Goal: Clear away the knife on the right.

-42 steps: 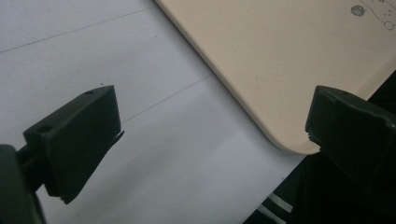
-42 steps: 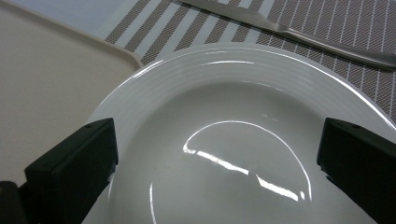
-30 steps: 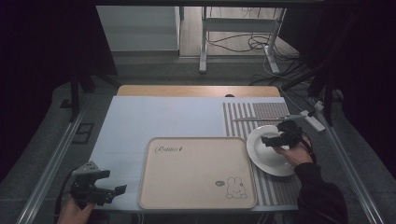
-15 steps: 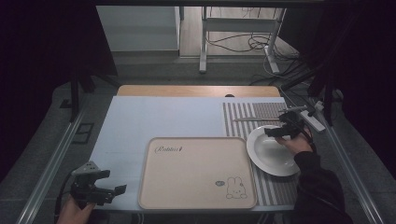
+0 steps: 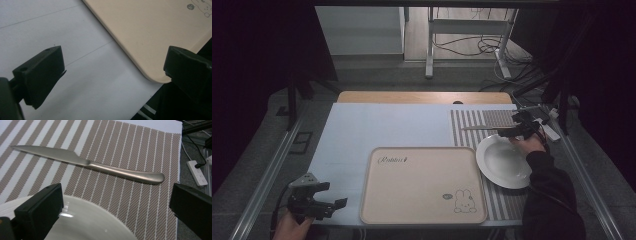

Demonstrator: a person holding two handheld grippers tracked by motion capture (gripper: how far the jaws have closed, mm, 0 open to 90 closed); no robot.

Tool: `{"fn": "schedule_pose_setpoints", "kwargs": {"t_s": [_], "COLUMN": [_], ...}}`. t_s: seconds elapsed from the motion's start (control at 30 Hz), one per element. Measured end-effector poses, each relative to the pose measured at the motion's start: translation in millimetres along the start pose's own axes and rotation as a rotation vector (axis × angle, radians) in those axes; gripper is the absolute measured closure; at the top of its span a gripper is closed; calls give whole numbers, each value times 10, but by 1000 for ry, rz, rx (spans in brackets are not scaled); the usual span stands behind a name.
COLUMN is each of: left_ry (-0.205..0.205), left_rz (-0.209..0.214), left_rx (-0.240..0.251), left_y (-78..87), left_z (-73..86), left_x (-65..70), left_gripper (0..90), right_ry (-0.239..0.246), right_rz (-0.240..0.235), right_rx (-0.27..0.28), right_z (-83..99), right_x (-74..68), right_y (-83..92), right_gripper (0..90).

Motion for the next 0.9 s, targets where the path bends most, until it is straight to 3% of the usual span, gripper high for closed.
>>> {"fn": "schedule_pose_setpoints", "kwargs": {"t_s": [0.17, 0.3, 0.37, 0.53, 0.63, 0.7, 0.73, 0.9], "left_ry": [-1, 0, 0, -1, 0, -1, -1, -2], "left_rz": [0, 1, 1, 1, 1, 1, 1, 1], "left_rx": [0, 0, 0, -1, 0, 0, 0, 0], "left_y": [0, 0, -1, -2, -2, -2, -2, -2], "left_z": [0, 0, -1, -1, -1, -1, -1, -1], "left_x": [0, 0, 0, 0, -1, 0, 1, 1], "left_gripper": [30, 30, 30, 30, 30, 30, 30, 30], "right_ry": [-6, -7, 5, 18, -17, -14, -8, -11], "right_rz": [20, 30, 35, 27, -19, -35, -37, -28], "right_rx": [-13, -22, -32, -42, -63, -73, -75, -100], "right_z": [-20, -30, -32, -50, -78, -96, -105, -128], "right_x": [77, 141, 165, 216, 248, 264, 269, 297], "right_y": [-94, -154, -180, -246, -292, -327, -343, -446], "right_gripper": [15, 92, 181, 516, 726, 857, 900, 900]}}
Point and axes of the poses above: each handheld gripper's, and its own axes: y roughly backward along the jaws, z roughly out of its underside, x roughly to its right, the point moved 3 cm from there along -y, roughly forward along the jaws, and after that the axes turned 10 degrees about x, right-handed, at the moved point
